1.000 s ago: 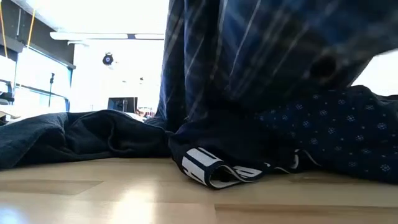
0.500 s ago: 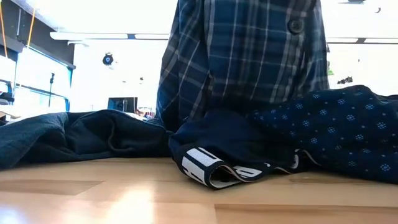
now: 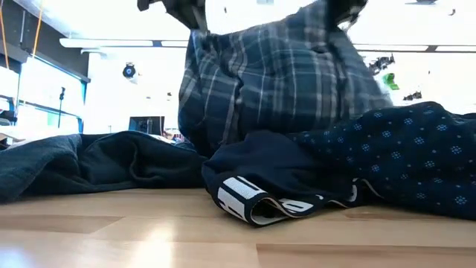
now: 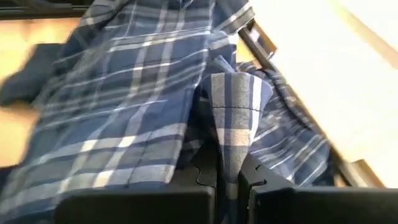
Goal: Fold laundry
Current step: Fold the blue plaid flannel shirt
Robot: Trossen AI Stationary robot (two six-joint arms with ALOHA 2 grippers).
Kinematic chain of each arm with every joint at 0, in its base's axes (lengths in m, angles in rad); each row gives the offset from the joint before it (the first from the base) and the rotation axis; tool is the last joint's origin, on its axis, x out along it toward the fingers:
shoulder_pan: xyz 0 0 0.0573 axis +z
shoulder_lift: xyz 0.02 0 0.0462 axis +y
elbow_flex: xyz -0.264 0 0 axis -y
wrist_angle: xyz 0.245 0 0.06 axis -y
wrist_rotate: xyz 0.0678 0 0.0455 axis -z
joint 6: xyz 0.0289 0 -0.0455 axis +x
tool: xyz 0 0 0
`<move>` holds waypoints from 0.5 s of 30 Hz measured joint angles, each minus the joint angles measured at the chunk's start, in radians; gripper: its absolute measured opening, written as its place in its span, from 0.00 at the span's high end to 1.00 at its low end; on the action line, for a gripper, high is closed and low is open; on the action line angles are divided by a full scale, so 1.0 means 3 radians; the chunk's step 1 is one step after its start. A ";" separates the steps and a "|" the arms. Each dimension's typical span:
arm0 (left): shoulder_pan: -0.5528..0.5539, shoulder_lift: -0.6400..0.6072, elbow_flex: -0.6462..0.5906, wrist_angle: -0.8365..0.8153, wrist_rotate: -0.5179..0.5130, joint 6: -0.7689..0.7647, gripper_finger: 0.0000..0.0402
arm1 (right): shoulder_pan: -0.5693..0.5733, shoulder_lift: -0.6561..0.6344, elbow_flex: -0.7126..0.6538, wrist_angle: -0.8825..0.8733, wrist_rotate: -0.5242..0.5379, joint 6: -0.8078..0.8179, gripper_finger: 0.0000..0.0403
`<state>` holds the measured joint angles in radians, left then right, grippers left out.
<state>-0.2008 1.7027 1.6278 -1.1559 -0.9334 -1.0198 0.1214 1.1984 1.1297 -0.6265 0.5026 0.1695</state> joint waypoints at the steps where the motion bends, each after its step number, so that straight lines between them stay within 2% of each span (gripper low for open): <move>1: 0.0118 -0.0001 -0.0034 0.0048 0.0031 0.0168 1.00 | -0.0183 0.0000 0.0000 0.0080 -0.0112 -0.0157 1.00; 5: 0.0627 -0.0008 -0.0165 0.0274 0.0151 0.0839 1.00 | -0.0987 0.0019 0.0000 0.0507 -0.0642 -0.0689 1.00; 8: 0.1009 -0.0048 -0.0252 0.0899 0.0400 0.1587 1.00 | -0.1539 0.0090 0.0000 0.0856 -0.1042 -0.0910 1.00; 12: 0.1524 -0.0162 -0.0390 0.1957 0.1259 0.2549 1.00 | -0.2086 0.0255 0.0000 0.1276 -0.1414 -0.0926 1.00; 15: 0.1905 -0.0193 -0.0403 0.2241 0.1773 0.2988 1.00 | -0.2363 0.0420 0.0000 0.1506 -0.1645 -0.0874 1.00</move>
<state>0.3706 1.6448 1.5070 -0.4837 -0.4014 -0.1233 -0.5875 1.3245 1.1297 -0.1748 0.0091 -0.0928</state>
